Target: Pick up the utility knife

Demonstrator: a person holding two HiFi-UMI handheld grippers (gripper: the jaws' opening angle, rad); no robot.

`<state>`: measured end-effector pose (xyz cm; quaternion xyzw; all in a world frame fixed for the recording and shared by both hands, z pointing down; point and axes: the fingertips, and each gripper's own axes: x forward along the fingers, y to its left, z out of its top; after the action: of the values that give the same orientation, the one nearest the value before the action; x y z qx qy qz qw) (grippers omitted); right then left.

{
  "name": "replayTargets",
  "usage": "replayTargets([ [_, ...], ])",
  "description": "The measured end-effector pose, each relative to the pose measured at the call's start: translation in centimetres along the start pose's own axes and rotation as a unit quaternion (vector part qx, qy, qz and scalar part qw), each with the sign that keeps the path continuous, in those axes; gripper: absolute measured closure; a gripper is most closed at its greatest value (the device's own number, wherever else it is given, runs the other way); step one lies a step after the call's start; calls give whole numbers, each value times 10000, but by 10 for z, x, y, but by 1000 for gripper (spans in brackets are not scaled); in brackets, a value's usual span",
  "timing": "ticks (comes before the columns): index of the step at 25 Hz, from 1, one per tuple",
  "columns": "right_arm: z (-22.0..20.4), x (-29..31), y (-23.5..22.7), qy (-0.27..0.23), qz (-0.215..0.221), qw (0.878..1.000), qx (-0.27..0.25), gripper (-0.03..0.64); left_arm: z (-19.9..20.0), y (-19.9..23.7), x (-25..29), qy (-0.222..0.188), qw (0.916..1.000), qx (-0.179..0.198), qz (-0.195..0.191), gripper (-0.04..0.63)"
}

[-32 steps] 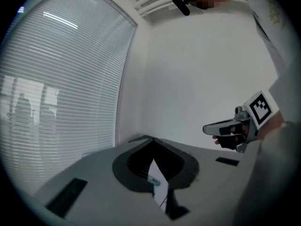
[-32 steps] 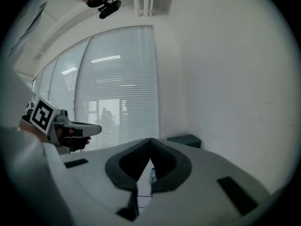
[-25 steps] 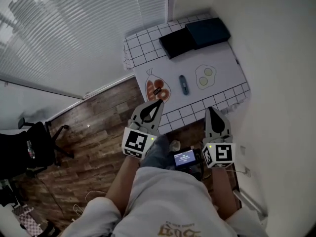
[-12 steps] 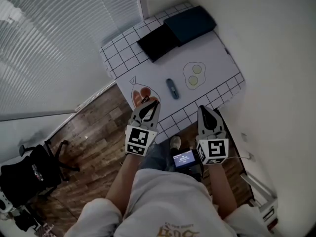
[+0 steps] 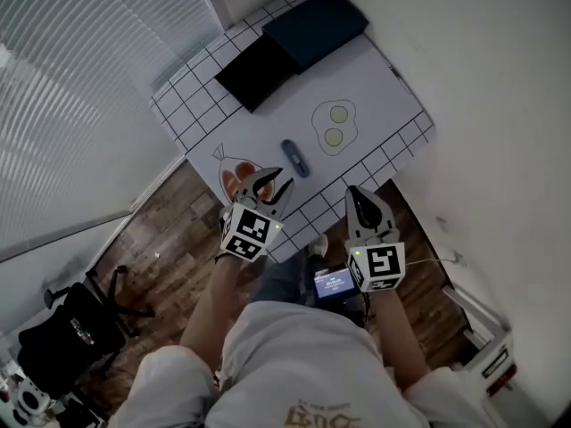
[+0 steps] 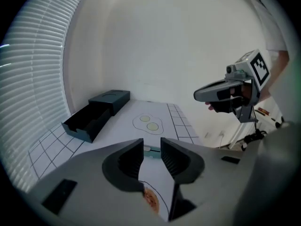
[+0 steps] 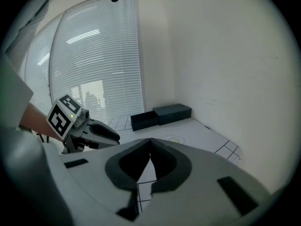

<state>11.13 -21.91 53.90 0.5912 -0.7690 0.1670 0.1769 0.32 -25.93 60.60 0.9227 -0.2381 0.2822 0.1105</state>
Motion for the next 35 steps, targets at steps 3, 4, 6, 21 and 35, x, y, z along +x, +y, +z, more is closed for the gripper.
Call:
replayTargets([
  [3, -5, 4, -4, 45, -14, 10000, 24, 609, -9, -5, 12, 262, 9963, 752, -337, 486],
  [4, -6, 5, -5, 56, -2, 10000, -7, 611, -12, -6, 16, 353, 9933, 1005, -437, 486],
  [6, -7, 8, -7, 76, 15, 10000, -53, 611, -16, -5, 22, 466, 9884, 1309, -618, 479],
  [21, -25, 10, -23, 393, -101, 9992, 27, 611, -41, -11, 66, 1376, 8824, 3891, -2258, 394],
  [35, -33, 13, -12, 581, 84, 9982, -79, 610, -54, -17, 83, 2066, 8174, 4262, -3279, 394],
])
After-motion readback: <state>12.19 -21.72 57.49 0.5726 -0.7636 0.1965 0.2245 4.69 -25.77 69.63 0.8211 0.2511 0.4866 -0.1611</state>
